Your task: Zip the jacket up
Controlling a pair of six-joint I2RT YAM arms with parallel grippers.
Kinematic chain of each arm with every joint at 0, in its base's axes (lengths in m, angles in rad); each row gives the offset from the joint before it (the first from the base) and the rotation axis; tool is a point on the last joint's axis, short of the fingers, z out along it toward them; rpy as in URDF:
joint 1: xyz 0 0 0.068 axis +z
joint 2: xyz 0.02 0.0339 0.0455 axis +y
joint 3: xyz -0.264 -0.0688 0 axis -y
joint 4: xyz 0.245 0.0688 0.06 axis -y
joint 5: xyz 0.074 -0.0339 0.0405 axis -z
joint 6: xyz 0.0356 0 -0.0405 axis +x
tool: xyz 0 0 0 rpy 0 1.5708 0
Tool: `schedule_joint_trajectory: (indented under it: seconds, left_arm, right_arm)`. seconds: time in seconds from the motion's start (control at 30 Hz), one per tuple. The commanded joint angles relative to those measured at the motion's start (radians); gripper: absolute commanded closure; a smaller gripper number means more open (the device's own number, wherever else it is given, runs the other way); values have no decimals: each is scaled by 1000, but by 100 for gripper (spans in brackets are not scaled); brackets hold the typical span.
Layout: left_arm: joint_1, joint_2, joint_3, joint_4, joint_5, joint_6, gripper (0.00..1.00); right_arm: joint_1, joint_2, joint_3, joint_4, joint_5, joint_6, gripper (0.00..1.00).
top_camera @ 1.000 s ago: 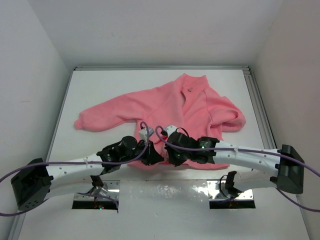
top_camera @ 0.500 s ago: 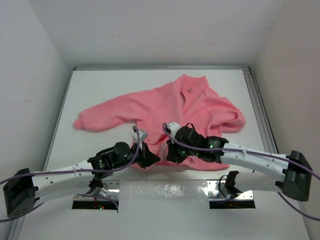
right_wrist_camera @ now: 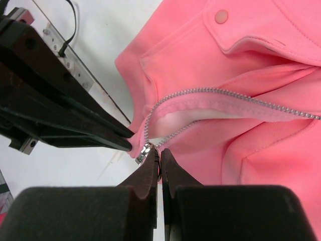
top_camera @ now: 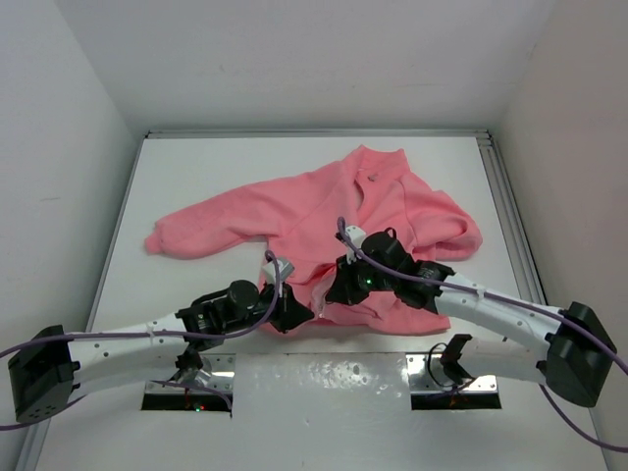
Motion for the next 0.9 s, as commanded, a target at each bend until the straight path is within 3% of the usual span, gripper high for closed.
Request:
schedule_joint_trajectory:
  seconds: [0.0,0.1,0.2,0.43,0.67,0.87]
  left_arm:
    - [-30,-6,-11,-124,71,13,100]
    - [-30,-5,23,-153,42,19,100]
    - [-30,-11,12,-99,81,12,100]
    - [-30,61,-29,11,193,-7,100]
    - [-30,107,-46,-4,221,-19,100]
    - [-41,153,-41,6,229,-18,100]
  right_arm:
    - [-37,24,50,96,88,-16,100]
    - [-35,29,32,89,15,-6,100]
    - [-34,-13,-43,110,36,28,100]
    - [-38,22,-76,182,243,88,100]
    - [-43,92,-77,319,503,76,100]
    - [-110,187,18,394,544,31,100]
